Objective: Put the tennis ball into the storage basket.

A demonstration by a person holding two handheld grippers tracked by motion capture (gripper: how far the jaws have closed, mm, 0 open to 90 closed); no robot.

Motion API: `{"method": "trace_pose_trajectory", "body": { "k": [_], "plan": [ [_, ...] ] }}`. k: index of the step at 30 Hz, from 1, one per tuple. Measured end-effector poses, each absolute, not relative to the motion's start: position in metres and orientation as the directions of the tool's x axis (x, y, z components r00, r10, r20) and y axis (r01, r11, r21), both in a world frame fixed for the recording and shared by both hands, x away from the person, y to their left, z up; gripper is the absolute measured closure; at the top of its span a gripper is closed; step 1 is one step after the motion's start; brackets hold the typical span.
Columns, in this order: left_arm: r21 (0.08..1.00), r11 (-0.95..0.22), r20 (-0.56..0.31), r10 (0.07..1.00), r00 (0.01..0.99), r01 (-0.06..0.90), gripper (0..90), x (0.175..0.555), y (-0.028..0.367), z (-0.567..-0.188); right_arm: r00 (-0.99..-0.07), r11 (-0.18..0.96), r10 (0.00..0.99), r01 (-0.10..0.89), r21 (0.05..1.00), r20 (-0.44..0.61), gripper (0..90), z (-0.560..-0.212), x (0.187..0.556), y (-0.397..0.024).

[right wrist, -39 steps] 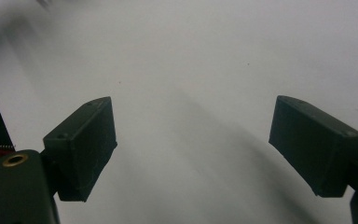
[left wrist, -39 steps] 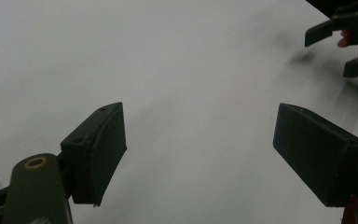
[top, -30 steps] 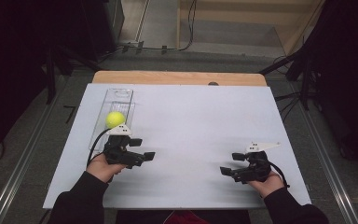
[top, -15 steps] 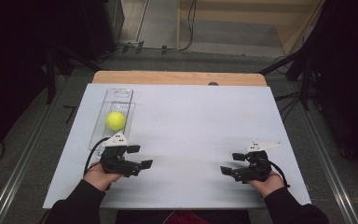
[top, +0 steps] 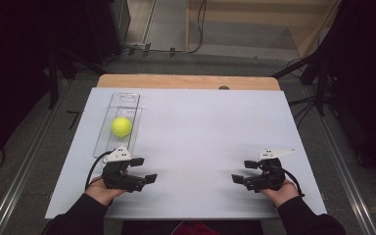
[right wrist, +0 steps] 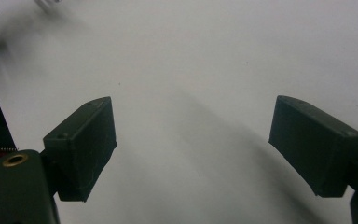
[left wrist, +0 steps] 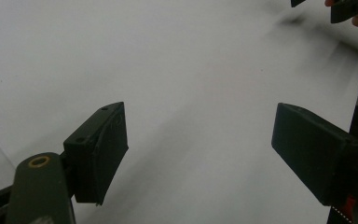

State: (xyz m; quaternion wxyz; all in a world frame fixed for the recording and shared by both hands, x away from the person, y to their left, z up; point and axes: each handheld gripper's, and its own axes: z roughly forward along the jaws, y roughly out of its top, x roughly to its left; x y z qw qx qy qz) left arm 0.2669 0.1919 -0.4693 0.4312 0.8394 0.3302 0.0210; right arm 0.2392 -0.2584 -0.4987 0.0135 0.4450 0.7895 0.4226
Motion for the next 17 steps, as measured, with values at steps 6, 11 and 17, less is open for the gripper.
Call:
{"method": "trace_pose_trajectory", "body": {
  "k": [6, 11, 17],
  "plan": [
    [0.740, -0.403, -0.247, 0.583, 0.774, 0.539, 18.9, 0.264, 0.198, -0.471, -0.605, 0.249, 0.712, 0.691, 0.678, 0.355, 12.8, -0.499, 0.239, -0.258],
    [0.732, -0.407, -0.245, 0.591, 0.769, 0.546, 19.0, 0.263, 0.202, -0.472, -0.605, 0.249, 0.712, 0.692, 0.678, 0.356, 12.9, -0.499, 0.239, -0.258],
    [0.732, -0.398, -0.250, 0.598, 0.762, 0.553, 19.0, 0.263, 0.204, -0.472, -0.608, 0.251, 0.710, 0.690, 0.679, 0.355, 12.9, -0.499, 0.239, -0.257]
  ]
}}
